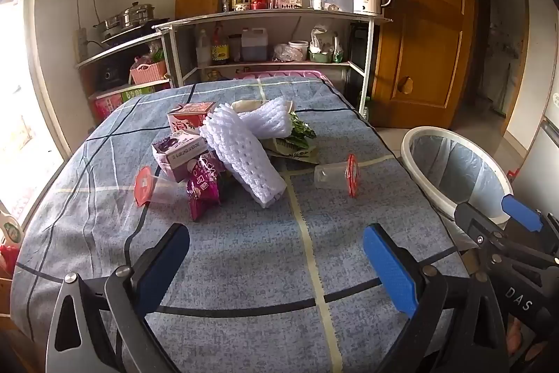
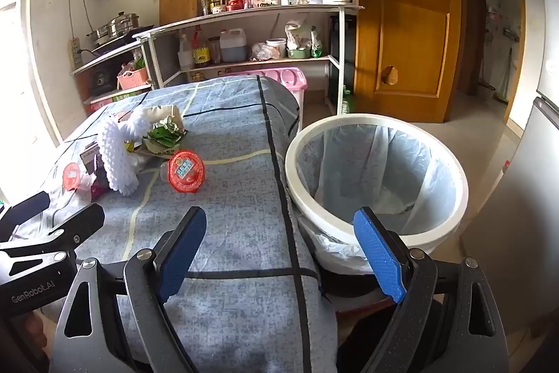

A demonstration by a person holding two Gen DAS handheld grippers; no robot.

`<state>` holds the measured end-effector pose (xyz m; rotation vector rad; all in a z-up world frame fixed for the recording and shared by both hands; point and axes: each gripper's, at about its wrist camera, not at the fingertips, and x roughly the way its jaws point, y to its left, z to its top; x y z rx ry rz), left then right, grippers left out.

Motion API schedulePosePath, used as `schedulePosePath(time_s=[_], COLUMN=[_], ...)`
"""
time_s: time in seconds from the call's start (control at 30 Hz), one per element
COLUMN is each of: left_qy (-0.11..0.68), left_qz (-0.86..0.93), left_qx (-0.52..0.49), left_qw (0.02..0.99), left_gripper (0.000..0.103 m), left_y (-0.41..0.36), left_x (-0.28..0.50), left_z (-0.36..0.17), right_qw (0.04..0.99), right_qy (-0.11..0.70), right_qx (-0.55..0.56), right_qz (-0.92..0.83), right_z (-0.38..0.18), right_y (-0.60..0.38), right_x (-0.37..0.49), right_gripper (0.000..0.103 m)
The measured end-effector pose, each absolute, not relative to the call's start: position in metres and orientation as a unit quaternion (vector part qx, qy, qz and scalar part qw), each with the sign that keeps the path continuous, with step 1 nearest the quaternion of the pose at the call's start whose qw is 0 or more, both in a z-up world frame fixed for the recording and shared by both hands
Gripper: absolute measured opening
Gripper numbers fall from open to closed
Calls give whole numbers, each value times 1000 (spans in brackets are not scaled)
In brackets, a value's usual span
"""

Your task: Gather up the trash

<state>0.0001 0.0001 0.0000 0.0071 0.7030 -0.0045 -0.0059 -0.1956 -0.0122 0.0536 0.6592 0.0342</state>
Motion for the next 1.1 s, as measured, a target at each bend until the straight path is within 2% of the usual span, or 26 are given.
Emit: schedulePosePath(time_s=[1.1], left_qy=[339], left_qz=[1], left_qx=[8], left_qw=[941], left_gripper=[101], left_y=[-1], left_x=[-1], left_z=[-2], right_qw=[946], right_qy=[323], right_qx=[23], right_qz=[5], right_z=[-10], right_y=[-197], right_x=[-7], right_gripper=[87])
